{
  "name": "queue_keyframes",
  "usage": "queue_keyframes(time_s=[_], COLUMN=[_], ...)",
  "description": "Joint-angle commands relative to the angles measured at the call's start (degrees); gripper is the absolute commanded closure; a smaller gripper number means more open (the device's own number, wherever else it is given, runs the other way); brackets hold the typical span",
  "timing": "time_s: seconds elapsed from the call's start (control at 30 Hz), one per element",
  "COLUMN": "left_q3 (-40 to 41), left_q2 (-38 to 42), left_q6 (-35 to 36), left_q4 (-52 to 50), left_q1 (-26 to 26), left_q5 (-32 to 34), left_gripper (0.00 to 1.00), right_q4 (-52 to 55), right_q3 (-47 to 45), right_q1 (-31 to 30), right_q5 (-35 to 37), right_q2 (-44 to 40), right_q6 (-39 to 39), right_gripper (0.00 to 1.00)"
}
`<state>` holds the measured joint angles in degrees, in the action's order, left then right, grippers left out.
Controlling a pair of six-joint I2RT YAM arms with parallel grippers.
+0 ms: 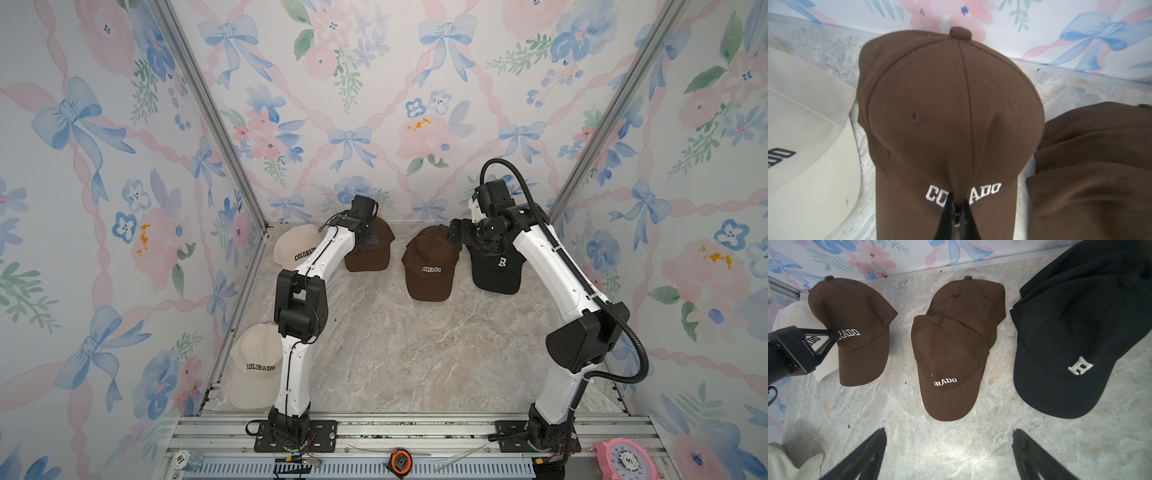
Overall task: Stack the baseball caps by color
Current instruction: Pick up the baseball cap from the center of the board.
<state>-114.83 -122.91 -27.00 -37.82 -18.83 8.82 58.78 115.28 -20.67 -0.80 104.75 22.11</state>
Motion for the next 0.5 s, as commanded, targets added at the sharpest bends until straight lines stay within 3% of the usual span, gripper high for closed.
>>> queue_keyframes(time_s=[0.0,0.23,0.47], left_q3=[3.11,12.62,22.27], left_q2=[6.42,16.93,28.16], left_q6=[1.26,0.6,-1.35], left_q4=[-0.32,-0.24,-0.15], left_q1=[-1.25,-5.07,-12.34], left_q5=[1.82,2.36,4.5], left_gripper=[1.0,1.0,1.0], right_q4=[-3.31,-5.69,-5.02], right_q3=[-5.01,-18.0,-27.5], right_q1=[0.42,-0.23,-2.28], right_q5=[0.71,2.02,3.95], right_q2=[-5.79,-18.12,-28.03], right_q6=[1.14,3.31,5.6], right_gripper=[0.04,0.04,0.04])
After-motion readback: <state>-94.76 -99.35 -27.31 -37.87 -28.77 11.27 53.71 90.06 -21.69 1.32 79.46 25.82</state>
